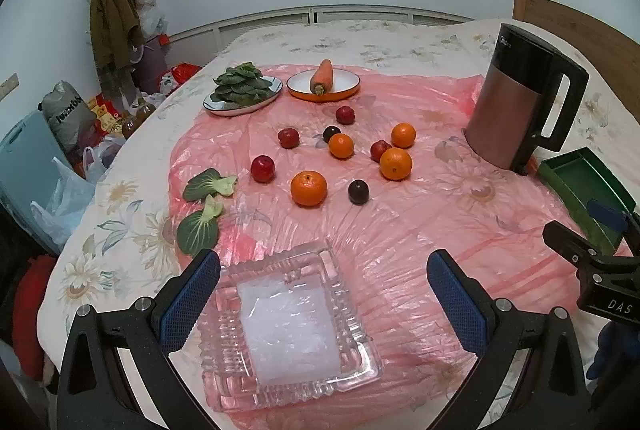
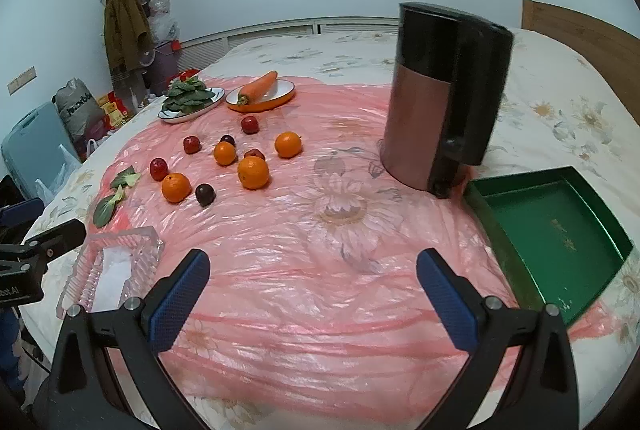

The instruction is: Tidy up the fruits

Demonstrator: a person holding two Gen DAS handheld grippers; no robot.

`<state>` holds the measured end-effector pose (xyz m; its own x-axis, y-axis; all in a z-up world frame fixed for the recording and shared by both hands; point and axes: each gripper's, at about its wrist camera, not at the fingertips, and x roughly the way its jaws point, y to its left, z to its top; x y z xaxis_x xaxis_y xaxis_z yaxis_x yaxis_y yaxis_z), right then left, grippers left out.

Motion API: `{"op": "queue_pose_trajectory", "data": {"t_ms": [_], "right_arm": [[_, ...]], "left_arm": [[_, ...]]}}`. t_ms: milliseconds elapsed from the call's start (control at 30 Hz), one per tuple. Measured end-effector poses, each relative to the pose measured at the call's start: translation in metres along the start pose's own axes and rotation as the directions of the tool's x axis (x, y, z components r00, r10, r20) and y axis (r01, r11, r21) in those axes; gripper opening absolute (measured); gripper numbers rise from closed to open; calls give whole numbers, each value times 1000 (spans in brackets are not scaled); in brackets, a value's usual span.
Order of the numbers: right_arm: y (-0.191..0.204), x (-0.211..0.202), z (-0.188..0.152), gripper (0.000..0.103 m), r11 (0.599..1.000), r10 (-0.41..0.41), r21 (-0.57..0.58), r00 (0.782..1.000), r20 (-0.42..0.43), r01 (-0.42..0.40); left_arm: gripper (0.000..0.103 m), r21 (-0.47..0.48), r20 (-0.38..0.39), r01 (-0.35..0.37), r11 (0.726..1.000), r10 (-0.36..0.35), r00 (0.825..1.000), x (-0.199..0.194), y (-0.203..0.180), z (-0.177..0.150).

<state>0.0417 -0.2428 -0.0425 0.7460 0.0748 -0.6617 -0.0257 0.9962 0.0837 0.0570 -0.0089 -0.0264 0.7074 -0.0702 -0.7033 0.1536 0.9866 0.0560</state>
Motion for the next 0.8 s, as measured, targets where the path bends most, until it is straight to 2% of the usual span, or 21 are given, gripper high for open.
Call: {"op": "queue_pose_trajectory", "data": {"t_ms": [333,533,733,800], "right_arm": [[9,19,13,103,998,50,-35,999,-3,-50],[14,31,18,103,995,85,-46,996,-12,-86],[19,45,26,103,991,118,-59,993,-27,-119],[22,53,29,103,989,129,-68,991,-42,-132]], "left_arm": [[101,-1,-21,12,1000,-12,1000,24,-1,7],[97,-3,-33,11,1000,-11,999,38,2,9],[91,-11,-46,18,1000,-18,999,52,12,10],[84,-22,-57,24,999,-25,998,59,20,10]]}}
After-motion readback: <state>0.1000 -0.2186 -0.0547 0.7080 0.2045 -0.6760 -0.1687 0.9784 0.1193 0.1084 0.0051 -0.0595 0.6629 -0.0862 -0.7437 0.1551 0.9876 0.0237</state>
